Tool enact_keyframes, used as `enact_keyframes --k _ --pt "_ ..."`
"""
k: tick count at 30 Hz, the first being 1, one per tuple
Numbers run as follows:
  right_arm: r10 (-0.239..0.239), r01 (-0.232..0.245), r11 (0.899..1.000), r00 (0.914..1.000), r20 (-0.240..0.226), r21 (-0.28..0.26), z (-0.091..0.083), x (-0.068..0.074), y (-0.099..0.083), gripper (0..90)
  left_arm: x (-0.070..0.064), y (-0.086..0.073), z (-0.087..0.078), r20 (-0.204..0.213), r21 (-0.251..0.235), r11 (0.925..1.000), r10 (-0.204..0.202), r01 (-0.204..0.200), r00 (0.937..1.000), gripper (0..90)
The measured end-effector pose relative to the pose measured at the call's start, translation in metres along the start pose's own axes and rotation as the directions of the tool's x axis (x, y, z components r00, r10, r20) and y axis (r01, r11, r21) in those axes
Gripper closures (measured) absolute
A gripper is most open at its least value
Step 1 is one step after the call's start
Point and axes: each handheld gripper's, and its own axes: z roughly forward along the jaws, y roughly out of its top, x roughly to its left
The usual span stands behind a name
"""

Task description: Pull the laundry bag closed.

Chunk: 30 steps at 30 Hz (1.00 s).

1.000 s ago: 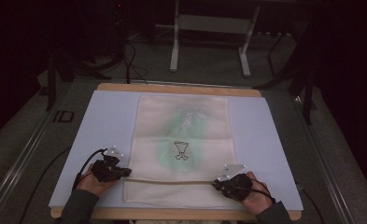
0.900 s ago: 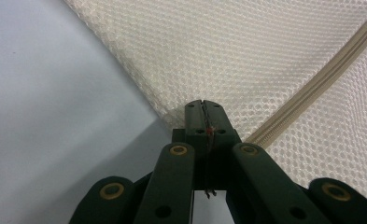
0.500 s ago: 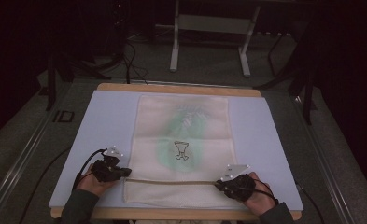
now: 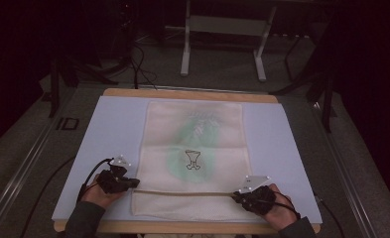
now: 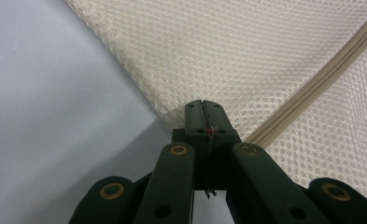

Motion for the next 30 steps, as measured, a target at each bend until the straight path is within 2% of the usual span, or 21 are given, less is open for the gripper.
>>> enact_keyframes --k 17,30 --pt "0.019 -0.019 1.000 0.9998 0.006 -0.008 -0.006 -0.004 -0.007 82.2 0.000 0.000 0.000 0.000 0.001 1.0000 0.002 -0.002 1.0000 89.9" --pt "-0.005 0.005 1.000 1.0000 -0.004 -0.025 -0.012 -0.010 -0.012 82.2 0.000 0.000 0.000 0.001 0.000 1.0000 0.001 -0.001 1.0000 89.9"
